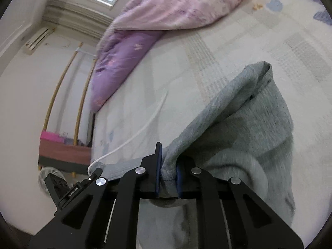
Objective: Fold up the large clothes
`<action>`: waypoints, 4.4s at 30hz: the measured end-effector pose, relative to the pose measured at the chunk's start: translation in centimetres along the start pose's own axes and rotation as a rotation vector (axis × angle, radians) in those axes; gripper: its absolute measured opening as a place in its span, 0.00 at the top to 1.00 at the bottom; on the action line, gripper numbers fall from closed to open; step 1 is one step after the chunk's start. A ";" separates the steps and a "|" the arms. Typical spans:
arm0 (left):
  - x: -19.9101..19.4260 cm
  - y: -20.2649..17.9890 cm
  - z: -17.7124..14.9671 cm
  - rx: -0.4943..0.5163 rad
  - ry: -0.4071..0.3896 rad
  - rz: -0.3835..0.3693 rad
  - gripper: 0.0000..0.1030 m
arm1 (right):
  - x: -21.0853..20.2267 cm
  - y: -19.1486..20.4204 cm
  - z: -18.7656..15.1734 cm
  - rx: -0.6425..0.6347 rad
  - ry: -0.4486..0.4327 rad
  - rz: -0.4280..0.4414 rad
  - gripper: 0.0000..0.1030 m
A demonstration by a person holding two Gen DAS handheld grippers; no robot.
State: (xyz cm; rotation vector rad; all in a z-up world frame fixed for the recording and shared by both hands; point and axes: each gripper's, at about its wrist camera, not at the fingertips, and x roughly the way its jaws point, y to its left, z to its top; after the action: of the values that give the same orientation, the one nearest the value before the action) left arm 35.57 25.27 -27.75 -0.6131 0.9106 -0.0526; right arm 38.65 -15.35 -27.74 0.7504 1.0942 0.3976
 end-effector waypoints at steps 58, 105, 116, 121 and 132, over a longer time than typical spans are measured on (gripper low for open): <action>-10.2 3.9 -21.1 0.133 0.130 0.049 0.40 | -11.9 -2.8 -22.6 -0.262 -0.052 -0.251 0.85; -7.1 12.9 -20.8 -0.117 0.141 0.019 0.17 | 2.3 4.0 -18.6 -0.391 0.127 -0.327 0.98; -7.7 17.6 -22.5 -0.266 0.154 0.064 0.13 | 11.0 0.8 -16.5 -0.280 0.223 -0.448 1.00; -7.1 16.7 -22.4 -0.263 0.140 0.082 0.11 | 10.2 1.2 -16.5 -0.289 0.230 -0.466 1.00; -7.2 16.0 -22.5 -0.304 0.152 0.033 0.11 | 7.9 1.7 -22.6 -0.349 0.265 -0.456 1.00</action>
State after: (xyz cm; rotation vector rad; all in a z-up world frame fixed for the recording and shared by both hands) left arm 10.76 29.97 -41.11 -0.8845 1.0857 0.0715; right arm 21.73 -1.34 -37.33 0.1290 1.3595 0.2895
